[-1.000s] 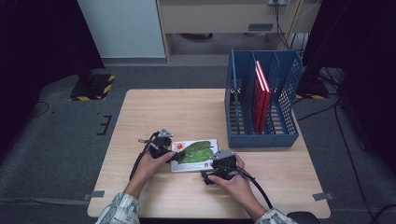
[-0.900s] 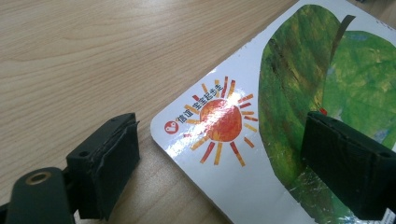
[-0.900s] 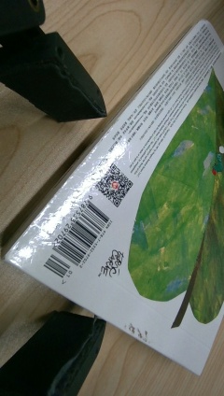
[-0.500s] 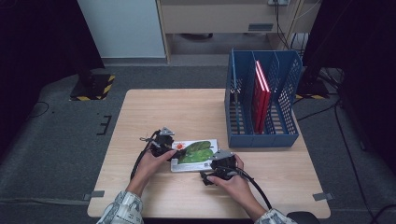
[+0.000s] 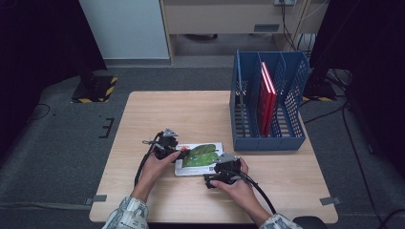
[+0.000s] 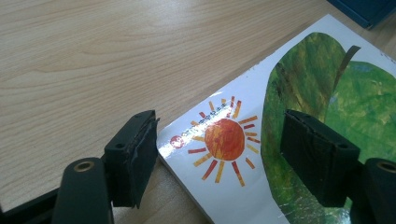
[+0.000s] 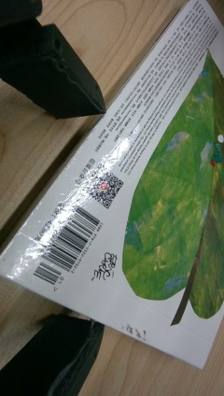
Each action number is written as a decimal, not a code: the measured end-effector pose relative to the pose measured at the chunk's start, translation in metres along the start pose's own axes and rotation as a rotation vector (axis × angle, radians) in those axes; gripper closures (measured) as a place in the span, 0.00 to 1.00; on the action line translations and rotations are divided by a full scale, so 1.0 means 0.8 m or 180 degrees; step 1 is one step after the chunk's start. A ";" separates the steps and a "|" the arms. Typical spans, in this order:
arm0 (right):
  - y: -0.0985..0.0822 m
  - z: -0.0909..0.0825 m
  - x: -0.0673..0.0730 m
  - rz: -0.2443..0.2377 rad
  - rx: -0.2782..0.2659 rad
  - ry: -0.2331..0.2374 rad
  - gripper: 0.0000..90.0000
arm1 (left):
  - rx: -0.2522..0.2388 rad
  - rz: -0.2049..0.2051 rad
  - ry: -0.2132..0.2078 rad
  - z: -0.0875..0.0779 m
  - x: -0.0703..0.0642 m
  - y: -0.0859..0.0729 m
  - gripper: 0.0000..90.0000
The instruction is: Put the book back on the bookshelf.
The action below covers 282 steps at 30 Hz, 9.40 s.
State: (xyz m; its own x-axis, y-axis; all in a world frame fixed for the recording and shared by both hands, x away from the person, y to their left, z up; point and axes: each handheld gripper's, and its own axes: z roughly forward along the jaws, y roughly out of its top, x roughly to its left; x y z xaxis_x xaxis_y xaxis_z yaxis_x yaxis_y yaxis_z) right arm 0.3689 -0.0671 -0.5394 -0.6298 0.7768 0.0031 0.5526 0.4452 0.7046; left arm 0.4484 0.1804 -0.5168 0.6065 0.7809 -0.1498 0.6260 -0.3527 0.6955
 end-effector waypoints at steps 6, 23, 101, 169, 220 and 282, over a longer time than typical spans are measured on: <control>0.000 -0.001 0.001 0.0021 0.0017 -0.0001 0.00 | 0.0004 -0.0011 -0.0007 -0.002 0.001 0.003 0.31; 0.001 -0.001 0.002 0.0036 0.0045 -0.0011 0.00 | -0.0006 -0.0035 -0.0033 -0.008 0.001 0.012 0.31; 0.006 0.003 0.003 0.0390 -0.0084 -0.0090 0.03 | 0.0029 -0.0071 -0.0479 -0.029 -0.006 -0.037 0.13; 0.010 0.008 0.001 0.0540 -0.0134 -0.0154 0.04 | -0.0103 -0.0266 -0.0678 -0.021 0.000 -0.037 0.22; 0.018 0.008 -0.042 0.0566 -0.0185 0.0379 0.10 | 0.0025 -0.0086 -0.0667 -0.028 -0.005 -0.039 0.32; 0.026 -0.012 -0.025 0.0067 -0.0351 0.0158 0.38 | -0.0316 0.0262 -0.0112 -0.069 0.006 -0.054 0.72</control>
State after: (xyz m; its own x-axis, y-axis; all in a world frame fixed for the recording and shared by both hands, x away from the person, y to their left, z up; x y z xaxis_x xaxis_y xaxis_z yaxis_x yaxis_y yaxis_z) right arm 0.3877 -0.0776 -0.5182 -0.6466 0.7610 0.0519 0.5041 0.3752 0.7779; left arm 0.3973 0.2278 -0.5091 0.6717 0.7322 -0.1126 0.5228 -0.3607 0.7724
